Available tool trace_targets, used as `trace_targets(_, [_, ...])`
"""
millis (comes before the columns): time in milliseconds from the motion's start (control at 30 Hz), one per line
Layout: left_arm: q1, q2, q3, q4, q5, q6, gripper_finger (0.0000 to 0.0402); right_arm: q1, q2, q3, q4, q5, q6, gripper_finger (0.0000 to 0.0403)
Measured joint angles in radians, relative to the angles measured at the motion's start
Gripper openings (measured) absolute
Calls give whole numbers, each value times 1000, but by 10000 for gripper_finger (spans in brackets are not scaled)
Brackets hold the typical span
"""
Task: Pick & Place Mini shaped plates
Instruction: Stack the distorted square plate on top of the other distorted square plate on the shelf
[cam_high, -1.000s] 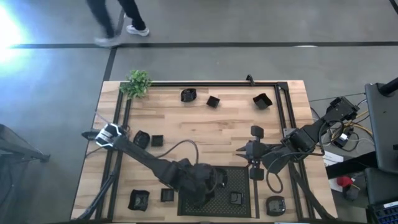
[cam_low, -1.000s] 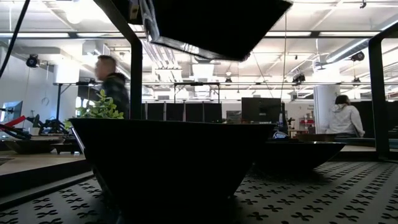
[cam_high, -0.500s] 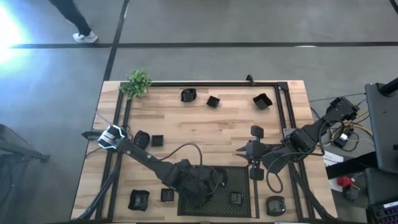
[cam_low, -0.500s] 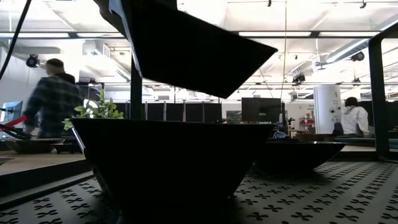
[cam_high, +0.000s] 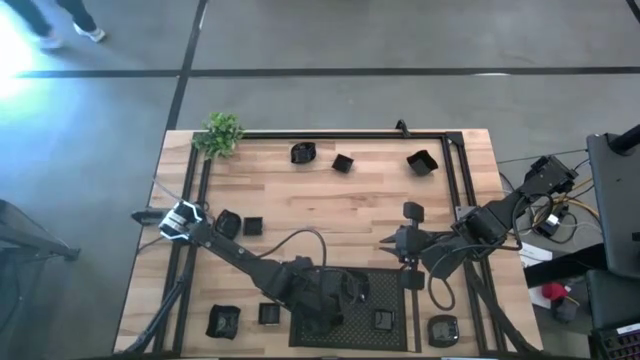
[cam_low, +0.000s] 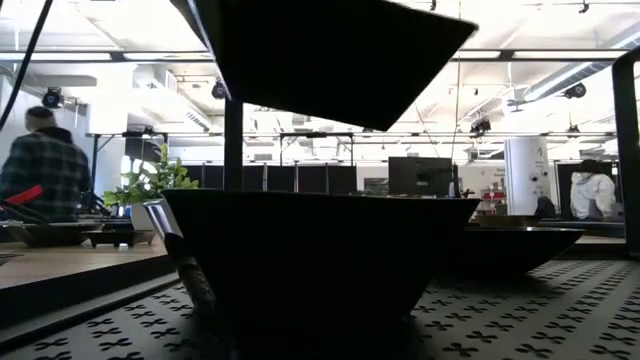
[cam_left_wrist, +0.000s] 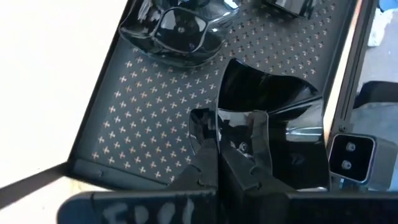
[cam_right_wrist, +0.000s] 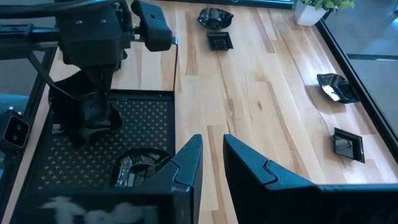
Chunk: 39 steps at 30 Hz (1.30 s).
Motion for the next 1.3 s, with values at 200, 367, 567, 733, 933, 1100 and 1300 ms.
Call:
trace_targets(200, [0, 0, 32, -49, -18, 19, 0, 0, 0, 0, 0, 0, 0, 61])
trace_targets(367, [0, 0, 81, -119, -69, 26, 0, 0, 0, 0, 0, 0, -1, 61])
trace_targets(567, [1, 0, 138, -157, -129, 30, 0, 0, 0, 0, 0, 0, -3, 61])
trace_targets(733, [0, -1, 150, -160, -135, 84, 0, 0, 0, 0, 0, 0, -1, 61])
trace_targets(933, [0, -1, 152, -164, -136, 127, 0, 0, 0, 0, 0, 0, 0, 61])
trace_targets(1100, [0, -2, 152, -164, -135, 169, 0, 0, 0, 0, 0, 0, -2, 61])
trace_targets(1300, [0, -2, 151, -163, -132, 266, 0, 0, 0, 0, 0, 0, -2, 61])
